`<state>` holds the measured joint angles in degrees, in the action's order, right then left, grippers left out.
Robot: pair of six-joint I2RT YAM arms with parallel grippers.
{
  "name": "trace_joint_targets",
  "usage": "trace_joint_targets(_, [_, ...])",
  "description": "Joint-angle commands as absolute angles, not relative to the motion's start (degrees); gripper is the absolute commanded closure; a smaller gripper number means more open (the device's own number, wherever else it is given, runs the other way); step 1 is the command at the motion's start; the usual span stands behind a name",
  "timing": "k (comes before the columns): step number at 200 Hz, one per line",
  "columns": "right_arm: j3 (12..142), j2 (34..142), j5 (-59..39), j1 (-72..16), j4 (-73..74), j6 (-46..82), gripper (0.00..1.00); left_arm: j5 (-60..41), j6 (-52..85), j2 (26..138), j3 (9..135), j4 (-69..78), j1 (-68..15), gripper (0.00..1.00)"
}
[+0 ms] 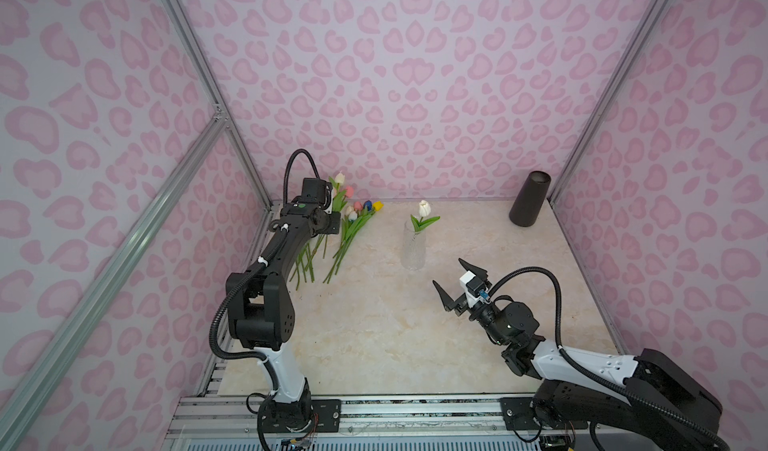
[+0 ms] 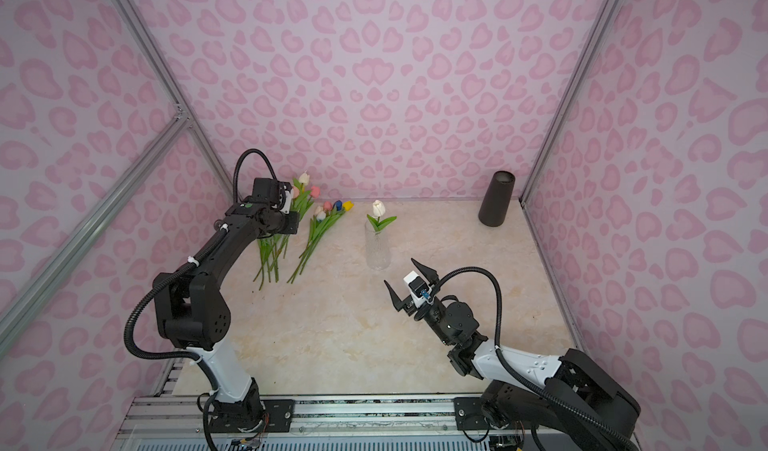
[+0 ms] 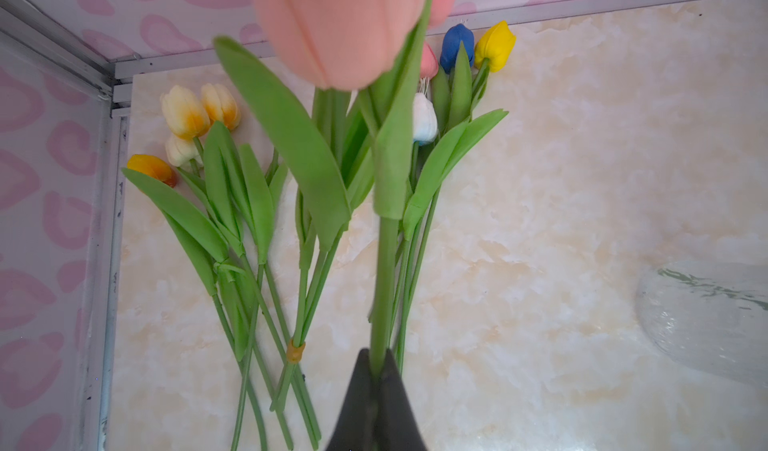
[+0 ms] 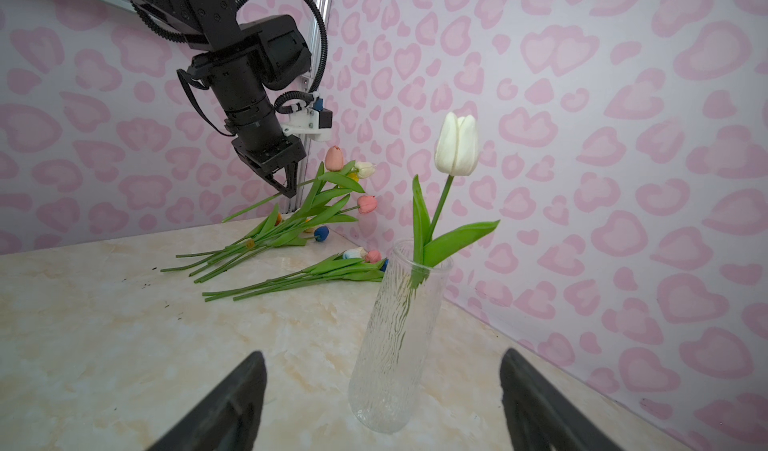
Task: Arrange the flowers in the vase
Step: 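Close the left gripper on a single tulip stem in the pile, then lift the second white tulip with the left gripper and carry it over the vase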
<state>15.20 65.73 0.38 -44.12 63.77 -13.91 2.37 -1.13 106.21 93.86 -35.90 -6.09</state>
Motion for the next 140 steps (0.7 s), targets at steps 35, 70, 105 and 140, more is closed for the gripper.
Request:
trace_joint_targets(35, [14.51, 64.08, 0.78, -44.14, 64.49, -13.45, 0.13, -0.37, -2.27, 107.61, 87.91, -28.44, -5.45, 0.94])
trace_joint_targets(70, [14.55, 64.69, 0.44, -44.13, 64.78, -13.35, 0.13, 4.34, -4.06, 114.62, 92.07, -33.51, -6.49, 0.92])
trace_joint_targets(105, [14.52, 64.59, 0.7, -44.12, 64.64, -13.43, 0.13, 7.12, -4.2, 119.8, 94.51, -35.36, -7.76, 0.93])
trace_joint_targets(140, [14.6, 65.3, 0.62, -44.16, 64.95, -13.41, 0.13, 7.79, -6.07, 123.18, 97.39, -36.72, -10.16, 0.94])
